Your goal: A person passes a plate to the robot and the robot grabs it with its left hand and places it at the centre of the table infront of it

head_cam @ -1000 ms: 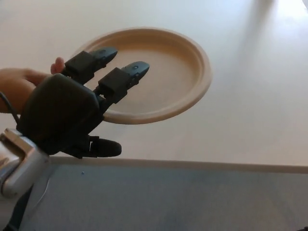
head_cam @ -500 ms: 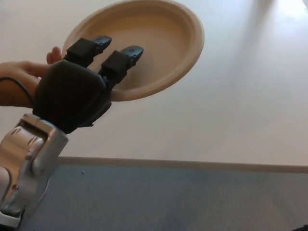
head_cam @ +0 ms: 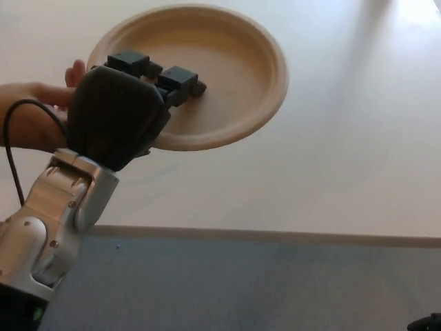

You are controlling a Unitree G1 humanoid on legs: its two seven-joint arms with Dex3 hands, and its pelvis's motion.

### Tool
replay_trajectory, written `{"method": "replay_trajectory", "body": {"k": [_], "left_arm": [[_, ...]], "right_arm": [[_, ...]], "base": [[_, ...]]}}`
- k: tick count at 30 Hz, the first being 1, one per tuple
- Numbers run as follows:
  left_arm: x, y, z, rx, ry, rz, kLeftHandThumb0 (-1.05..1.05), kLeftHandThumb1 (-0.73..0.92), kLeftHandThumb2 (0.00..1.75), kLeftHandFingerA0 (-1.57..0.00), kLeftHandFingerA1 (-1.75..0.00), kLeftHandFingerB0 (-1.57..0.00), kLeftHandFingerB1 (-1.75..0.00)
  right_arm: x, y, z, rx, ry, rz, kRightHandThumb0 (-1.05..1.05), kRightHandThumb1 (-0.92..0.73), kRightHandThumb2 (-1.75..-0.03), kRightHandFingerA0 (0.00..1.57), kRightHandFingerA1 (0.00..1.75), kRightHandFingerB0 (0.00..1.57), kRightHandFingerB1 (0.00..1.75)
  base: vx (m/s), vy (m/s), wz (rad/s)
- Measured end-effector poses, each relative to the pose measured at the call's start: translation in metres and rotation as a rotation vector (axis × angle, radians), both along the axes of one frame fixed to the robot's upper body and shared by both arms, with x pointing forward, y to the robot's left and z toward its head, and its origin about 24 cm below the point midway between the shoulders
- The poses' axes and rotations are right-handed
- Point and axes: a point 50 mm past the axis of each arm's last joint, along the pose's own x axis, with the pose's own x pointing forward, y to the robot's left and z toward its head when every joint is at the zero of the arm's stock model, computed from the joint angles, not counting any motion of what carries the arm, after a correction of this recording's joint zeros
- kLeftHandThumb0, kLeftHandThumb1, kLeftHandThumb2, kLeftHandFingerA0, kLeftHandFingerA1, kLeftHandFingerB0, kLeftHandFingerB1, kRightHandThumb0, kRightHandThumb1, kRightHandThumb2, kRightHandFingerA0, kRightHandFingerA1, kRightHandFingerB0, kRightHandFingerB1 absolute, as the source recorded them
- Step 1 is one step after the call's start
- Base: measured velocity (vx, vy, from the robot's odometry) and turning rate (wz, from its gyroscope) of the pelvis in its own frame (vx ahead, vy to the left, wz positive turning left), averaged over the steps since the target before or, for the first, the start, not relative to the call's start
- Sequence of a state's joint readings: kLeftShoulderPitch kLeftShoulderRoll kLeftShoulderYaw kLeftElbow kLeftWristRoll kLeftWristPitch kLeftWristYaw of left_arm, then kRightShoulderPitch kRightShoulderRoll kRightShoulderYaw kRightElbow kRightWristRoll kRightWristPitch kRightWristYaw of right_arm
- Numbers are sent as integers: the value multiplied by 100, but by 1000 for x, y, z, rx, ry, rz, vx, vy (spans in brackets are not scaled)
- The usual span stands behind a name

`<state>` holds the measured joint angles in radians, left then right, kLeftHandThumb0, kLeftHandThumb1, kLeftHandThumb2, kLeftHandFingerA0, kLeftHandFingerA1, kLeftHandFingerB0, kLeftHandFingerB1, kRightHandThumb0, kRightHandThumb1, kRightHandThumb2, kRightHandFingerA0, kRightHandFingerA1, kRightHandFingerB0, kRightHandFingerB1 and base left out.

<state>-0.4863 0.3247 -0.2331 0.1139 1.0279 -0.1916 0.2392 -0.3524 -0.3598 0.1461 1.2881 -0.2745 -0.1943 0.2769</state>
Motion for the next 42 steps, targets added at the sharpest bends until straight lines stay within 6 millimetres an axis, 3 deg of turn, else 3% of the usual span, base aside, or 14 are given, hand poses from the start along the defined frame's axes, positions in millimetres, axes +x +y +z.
{"method": "replay_trajectory", "body": {"k": [2,3,7,10,18,22,23,24,26,28,29,34,35,42], "left_arm": [[0,-1,-1,10,-5,0,-7,63,60,-95,-57,-73,-122],[0,-1,-2,16,-5,-1,-8,64,60,-97,-60,-78,-107],[0,-2,-3,33,-6,6,-14,63,59,-89,-50,-89,-56],[-1,-2,-1,42,-11,13,-10,61,59,-95,-56,-79,-92],[-2,-5,-1,52,-17,15,-12,59,58,-99,-64,-90,-56],[-2,-6,-3,61,-7,14,-16,65,60,-89,-130,-86,-71],[0,-7,-5,66,0,14,-16,65,60,-89,-130,-86,-71],[0,-7,-5,68,3,14,-11,59,59,-99,-63,-88,-68],[4,-7,-7,79,15,16,-15,63,60,-98,-54,-89,-54],[10,-8,-11,95,39,24,-15,64,60,-98,-57,-88,-53],[11,-8,-13,100,47,27,-18,65,59,-90,-113,-88,-58],[20,-9,-28,139,120,43,-22,59,58,-91,-73,-89,-52],[22,-10,-33,151,142,48,-24,58,58,-86,-123,-89,-52],[32,-17,-59,208,246,64,-25,54,56,-90,-67,-81,-48]], "right_arm": [[0,0,0,-2,0,4,-77,-63,-101,33,64,19,51],[0,0,0,-1,-2,4,-78,-82,-65,38,60,23,41],[1,0,1,-1,-4,6,-77,-81,-65,33,58,23,40],[1,0,1,1,-4,6,-75,-81,-65,33,58,24,41],[3,1,2,1,-9,10,-75,-81,-64,35,61,25,41],[3,1,2,-1,-6,15,-76,-81,-64,31,59,25,42],[3,1,2,2,-7,13,-76,-81,-64,31,59,25,42],[3,1,2,3,-7,12,-75,-81,-64,30,58,26,42],[4,1,2,4,-6,12,-76,-80,-64,30,58,25,42],[5,1,3,5,-9,14,-76,-80,-65,31,58,25,41],[5,1,3,6,-10,14,-77,-79,-65,34,59,24,41],[7,2,4,4,-13,21,-76,-80,-64,33,57,25,40],[8,2,4,3,-13,21,-76,-81,-65,34,60,24,41],[11,3,7,4,-22,25,-74,-79,-64,30,61,24,43]], "base": [[0,0,0],[0,0,0],[0,0,0],[0,0,0],[0,0,0],[0,0,0],[0,0,0],[0,0,0],[0,0,0],[0,0,0],[0,0,0],[0,0,0],[0,0,0],[0,0,0]]}}
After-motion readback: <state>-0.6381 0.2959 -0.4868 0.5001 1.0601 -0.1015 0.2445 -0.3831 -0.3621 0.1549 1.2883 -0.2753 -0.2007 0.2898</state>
